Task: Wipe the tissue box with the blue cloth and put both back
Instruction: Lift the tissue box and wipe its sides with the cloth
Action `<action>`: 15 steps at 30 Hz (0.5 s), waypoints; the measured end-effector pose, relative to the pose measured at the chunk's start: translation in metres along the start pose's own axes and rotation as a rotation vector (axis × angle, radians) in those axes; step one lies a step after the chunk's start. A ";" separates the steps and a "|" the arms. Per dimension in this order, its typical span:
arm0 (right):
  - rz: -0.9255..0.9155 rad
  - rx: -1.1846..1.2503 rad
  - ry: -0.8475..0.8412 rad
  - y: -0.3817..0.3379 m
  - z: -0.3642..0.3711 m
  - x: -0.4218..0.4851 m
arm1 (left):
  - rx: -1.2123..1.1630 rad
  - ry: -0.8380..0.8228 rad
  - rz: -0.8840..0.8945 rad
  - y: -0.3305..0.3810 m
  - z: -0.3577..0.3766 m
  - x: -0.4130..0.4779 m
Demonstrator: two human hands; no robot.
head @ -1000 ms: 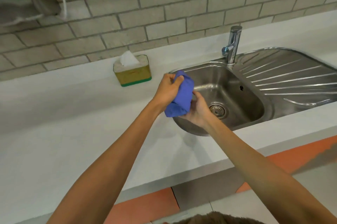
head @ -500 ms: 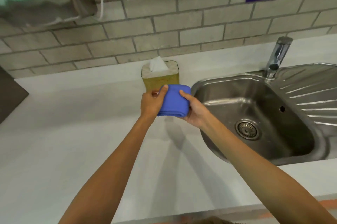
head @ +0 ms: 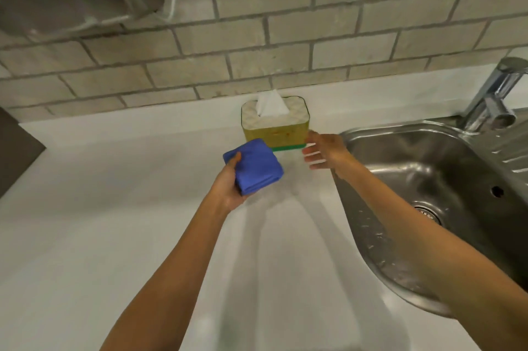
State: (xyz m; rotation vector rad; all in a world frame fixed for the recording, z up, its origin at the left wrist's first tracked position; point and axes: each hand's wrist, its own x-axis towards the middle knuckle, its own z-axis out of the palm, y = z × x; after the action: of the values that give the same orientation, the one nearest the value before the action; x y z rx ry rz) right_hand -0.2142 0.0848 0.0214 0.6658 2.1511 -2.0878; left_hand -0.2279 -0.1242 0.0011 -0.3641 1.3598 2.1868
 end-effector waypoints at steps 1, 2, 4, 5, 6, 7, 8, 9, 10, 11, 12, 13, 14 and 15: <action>-0.018 0.031 0.051 0.001 -0.003 0.012 | -0.006 0.036 0.006 0.009 -0.007 0.009; -0.041 0.050 0.092 0.002 -0.006 0.024 | -0.001 0.083 0.010 0.018 -0.012 0.018; -0.082 0.011 0.154 0.005 -0.010 0.049 | 0.057 0.202 0.086 0.032 -0.022 0.039; -0.095 -0.036 0.179 0.006 -0.010 0.060 | 0.086 0.267 0.159 0.037 -0.025 0.049; -0.108 -0.080 0.194 0.007 -0.010 0.070 | 0.114 0.317 0.241 0.042 -0.025 0.057; -0.119 -0.112 0.195 0.007 -0.009 0.079 | 0.148 0.359 0.308 0.046 -0.022 0.064; -0.124 -0.137 0.185 0.009 -0.007 0.087 | 0.180 0.408 0.345 0.049 -0.018 0.071; -0.124 -0.156 0.169 0.010 -0.006 0.095 | 0.215 0.455 0.361 0.052 -0.013 0.078; -0.123 -0.166 0.150 0.012 -0.004 0.102 | 0.257 0.494 0.368 0.054 -0.009 0.086; -0.121 -0.170 0.129 0.014 -0.003 0.108 | 0.310 0.519 0.376 0.055 -0.004 0.093; -0.122 -0.170 0.110 0.016 -0.002 0.113 | 0.362 0.527 0.386 0.054 0.001 0.100; -0.125 -0.170 0.093 0.019 -0.001 0.117 | 0.405 0.515 0.395 0.052 0.005 0.106; -0.136 -0.164 0.072 0.022 0.000 0.120 | 0.440 0.491 0.401 0.049 0.008 0.111; -0.156 -0.149 0.047 0.026 0.000 0.122 | 0.461 0.461 0.403 0.045 0.011 0.115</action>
State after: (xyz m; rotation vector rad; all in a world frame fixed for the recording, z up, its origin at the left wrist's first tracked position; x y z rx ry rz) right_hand -0.3150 0.1154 -0.0445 0.5531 2.4284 -1.9729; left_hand -0.3473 -0.0955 -0.0169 -0.4645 2.3053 2.0668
